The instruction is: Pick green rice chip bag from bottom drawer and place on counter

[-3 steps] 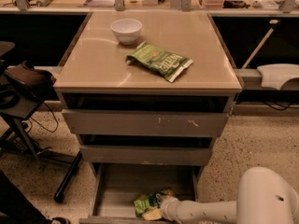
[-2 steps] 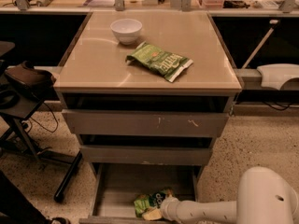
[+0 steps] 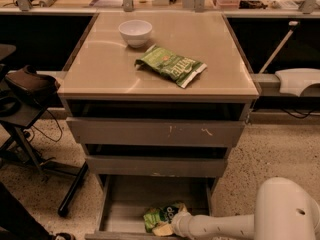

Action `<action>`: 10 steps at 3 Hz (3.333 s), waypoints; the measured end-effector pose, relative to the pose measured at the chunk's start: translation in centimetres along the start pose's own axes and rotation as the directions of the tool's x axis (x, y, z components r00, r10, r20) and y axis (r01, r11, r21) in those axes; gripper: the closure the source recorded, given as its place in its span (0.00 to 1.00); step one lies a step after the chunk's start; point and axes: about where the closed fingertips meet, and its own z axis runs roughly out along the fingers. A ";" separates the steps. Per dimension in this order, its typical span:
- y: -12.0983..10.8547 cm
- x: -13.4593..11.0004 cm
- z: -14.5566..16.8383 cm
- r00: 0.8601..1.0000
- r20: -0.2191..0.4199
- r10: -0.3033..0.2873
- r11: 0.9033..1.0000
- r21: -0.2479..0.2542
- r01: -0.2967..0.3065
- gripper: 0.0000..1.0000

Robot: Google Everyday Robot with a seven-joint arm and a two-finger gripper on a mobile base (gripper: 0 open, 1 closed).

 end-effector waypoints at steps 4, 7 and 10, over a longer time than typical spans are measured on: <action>-6.3 1.4 2.1 0.992 -0.019 0.121 0.970 0.212 -0.115 0.00; -5.5 4.5 1.8 0.994 -0.067 0.088 0.976 0.204 -0.073 0.42; -5.2 -0.6 -6.7 0.980 0.188 0.057 0.931 0.345 -0.121 1.00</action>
Offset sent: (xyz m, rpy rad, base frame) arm 0.0345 -0.0197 0.0315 -0.0047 -0.0560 -0.1030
